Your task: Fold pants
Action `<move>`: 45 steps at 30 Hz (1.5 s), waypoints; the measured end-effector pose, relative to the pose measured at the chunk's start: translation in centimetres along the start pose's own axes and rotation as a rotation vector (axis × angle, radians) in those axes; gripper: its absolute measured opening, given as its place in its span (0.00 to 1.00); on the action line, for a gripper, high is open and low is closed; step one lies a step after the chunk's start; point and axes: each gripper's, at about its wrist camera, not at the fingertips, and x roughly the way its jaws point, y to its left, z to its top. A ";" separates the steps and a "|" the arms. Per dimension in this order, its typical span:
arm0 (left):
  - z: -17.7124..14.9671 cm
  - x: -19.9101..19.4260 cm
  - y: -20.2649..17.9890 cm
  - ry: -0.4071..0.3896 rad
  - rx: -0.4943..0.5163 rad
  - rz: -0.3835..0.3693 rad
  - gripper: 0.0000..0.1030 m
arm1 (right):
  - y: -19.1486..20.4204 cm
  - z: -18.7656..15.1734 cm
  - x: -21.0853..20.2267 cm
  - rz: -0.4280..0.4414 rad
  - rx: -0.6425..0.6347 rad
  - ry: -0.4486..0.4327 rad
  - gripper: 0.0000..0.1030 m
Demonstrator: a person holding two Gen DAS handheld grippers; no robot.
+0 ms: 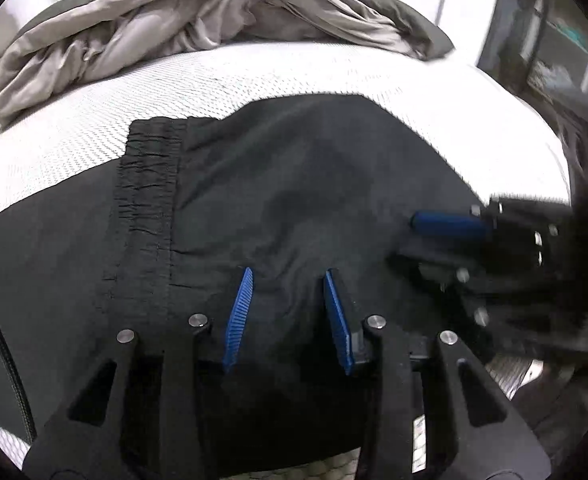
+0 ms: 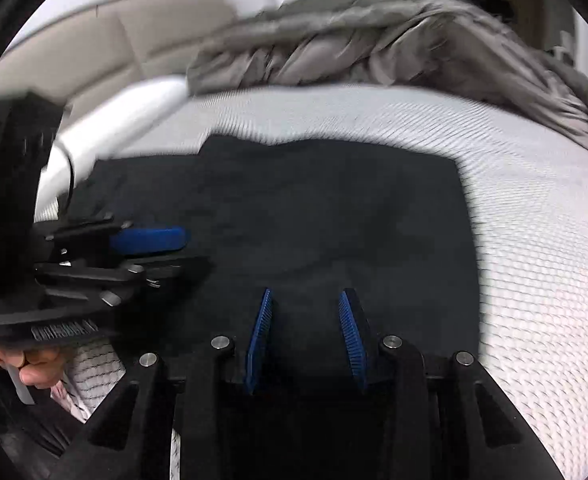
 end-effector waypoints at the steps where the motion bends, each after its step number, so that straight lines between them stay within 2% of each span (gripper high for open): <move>1: -0.4 -0.2 0.5 0.007 0.006 0.006 0.33 | 0.0 0.3 0.7 -0.030 -0.038 0.011 0.35; 3: -1.1 -0.8 1.6 0.004 -0.013 0.030 0.35 | -1.1 -0.5 0.4 -0.106 -0.077 0.015 0.35; 4: -1.6 -1.3 2.2 0.003 -0.036 0.003 0.35 | -2.1 -1.0 -0.3 -0.124 -0.060 0.015 0.35; 6: -2.1 -2.1 2.6 0.007 -0.032 0.016 0.35 | -5.1 -1.1 -0.9 -0.156 0.024 0.027 0.35; 7: -1.9 -2.5 2.4 0.006 -0.024 0.028 0.35 | -6.3 -1.4 -1.1 -0.156 0.060 0.029 0.40; 8: -1.7 -2.9 2.3 -0.005 -0.024 0.029 0.35 | -7.1 -1.5 -1.8 -0.153 0.092 0.020 0.40; 11: 0.3 -3.8 1.8 -0.079 -0.053 -0.010 0.35 | -6.9 -0.2 -3.8 -0.039 0.100 -0.060 0.40; 13: 2.0 -2.7 1.7 -0.086 -0.079 -0.035 0.35 | -5.1 1.6 -3.8 -0.042 0.067 -0.086 0.40; 15: 3.0 -0.8 1.5 -0.056 -0.100 -0.064 0.35 | -3.7 2.9 -2.4 -0.022 0.065 -0.061 0.40; 16: 3.0 0.7 1.6 -0.010 -0.107 -0.059 0.35 | -3.1 3.2 -1.5 -0.003 0.062 -0.045 0.40; 18: 2.4 1.9 1.8 0.022 -0.094 -0.059 0.35 | -2.0 3.4 2.0 0.015 0.044 0.036 0.40; 20: 1.9 1.3 2.1 0.008 -0.051 -0.070 0.35 | -1.1 2.9 3.9 -0.018 -0.033 0.083 0.40; 22: 1.2 0.5 2.8 0.004 -0.058 -0.050 0.35 | -1.8 2.4 3.1 -0.080 -0.085 0.084 0.41; 24: 0.8 -0.2 3.3 0.005 -0.070 -0.033 0.35 | -4.3 1.6 2.1 -0.201 -0.047 0.081 0.41; 26: 1.0 -1.3 3.3 -0.012 -0.085 -0.006 0.35 | -6.7 0.9 1.0 -0.257 0.017 0.075 0.42; 28: 2.0 -2.6 3.1 -0.076 -0.098 0.010 0.35 | -7.8 1.3 -0.4 -0.200 0.083 0.028 0.42; 30: 3.5 -2.5 2.8 -0.097 -0.116 -0.001 0.35 | -7.0 2.3 -0.9 -0.173 0.090 -0.026 0.42; 33: 5.5 0.1 2.3 -0.056 -0.142 -0.024 0.35 | -4.7 4.2 0.2 -0.103 0.087 -0.035 0.42; 36: 5.5 3.6 2.6 0.025 -0.124 0.020 0.33 | -2.5 6.1 3.8 -0.071 0.038 0.034 0.42; 38: 5.1 3.8 3.3 0.016 -0.122 0.015 0.23 | -2.1 6.1 5.9 -0.090 0.008 0.085 0.42; 40: 4.7 3.0 4.4 0.009 -0.148 0.012 0.23 | -2.8 5.7 6.3 -0.108 -0.038 0.099 0.42; 42: 4.2 2.3 5.2 0.013 -0.160 -0.017 0.22 | -4.6 5.1 5.6 -0.231 -0.069 0.106 0.43; 44: 4.4 1.6 5.0 0.022 -0.138 -0.006 0.22 | -7.0 4.3 4.7 -0.301 -0.042 0.112 0.45; 45: 4.5 1.0 4.7 0.016 -0.125 0.013 0.22 | -8.2 4.2 4.0 -0.288 0.000 0.107 0.45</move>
